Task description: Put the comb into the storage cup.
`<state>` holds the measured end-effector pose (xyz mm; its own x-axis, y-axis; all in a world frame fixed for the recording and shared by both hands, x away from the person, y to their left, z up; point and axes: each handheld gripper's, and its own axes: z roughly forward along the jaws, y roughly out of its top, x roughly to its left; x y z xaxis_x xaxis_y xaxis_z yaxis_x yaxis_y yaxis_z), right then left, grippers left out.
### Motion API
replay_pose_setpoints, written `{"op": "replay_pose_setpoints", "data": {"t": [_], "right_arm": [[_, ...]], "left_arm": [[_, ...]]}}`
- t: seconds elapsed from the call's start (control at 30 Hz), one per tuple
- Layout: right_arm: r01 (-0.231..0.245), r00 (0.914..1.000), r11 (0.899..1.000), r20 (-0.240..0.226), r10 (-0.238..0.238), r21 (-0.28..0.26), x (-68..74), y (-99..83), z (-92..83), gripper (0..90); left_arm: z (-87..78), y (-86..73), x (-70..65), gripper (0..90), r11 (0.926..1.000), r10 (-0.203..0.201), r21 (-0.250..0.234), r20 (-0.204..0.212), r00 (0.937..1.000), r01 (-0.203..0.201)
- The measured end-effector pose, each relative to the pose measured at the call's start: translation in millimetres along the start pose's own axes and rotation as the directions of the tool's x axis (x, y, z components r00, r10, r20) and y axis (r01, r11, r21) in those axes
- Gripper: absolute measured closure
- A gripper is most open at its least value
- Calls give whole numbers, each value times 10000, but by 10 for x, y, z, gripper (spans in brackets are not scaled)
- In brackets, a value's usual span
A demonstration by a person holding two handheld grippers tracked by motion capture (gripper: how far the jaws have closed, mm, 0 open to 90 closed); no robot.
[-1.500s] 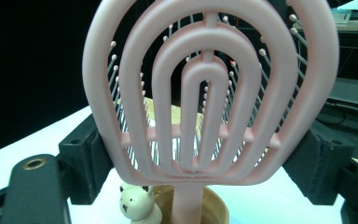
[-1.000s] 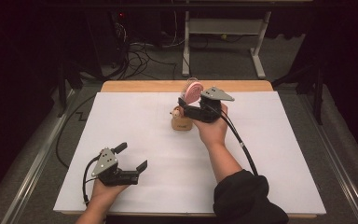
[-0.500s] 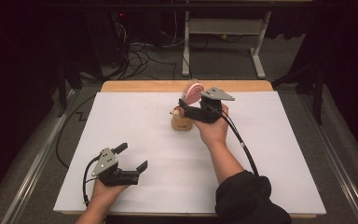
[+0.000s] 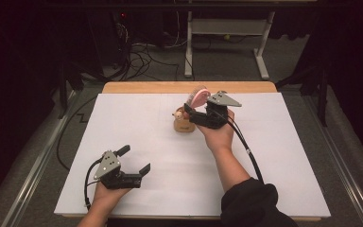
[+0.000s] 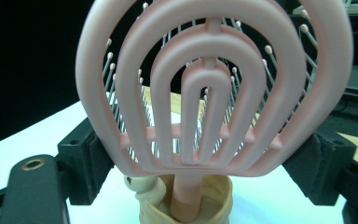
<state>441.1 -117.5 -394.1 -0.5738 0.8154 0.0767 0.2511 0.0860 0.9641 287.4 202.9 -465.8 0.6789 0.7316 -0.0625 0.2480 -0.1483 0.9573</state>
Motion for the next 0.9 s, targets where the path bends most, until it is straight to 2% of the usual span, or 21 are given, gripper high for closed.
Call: {"op": "replay_pose_setpoints", "data": {"t": [0.9], "right_arm": [[-142,9999,9999,13,142,57,-32,-186,-217,194]], "left_arm": [[16,3,-19,0,10000,70,39,10,10000,-70]]}}
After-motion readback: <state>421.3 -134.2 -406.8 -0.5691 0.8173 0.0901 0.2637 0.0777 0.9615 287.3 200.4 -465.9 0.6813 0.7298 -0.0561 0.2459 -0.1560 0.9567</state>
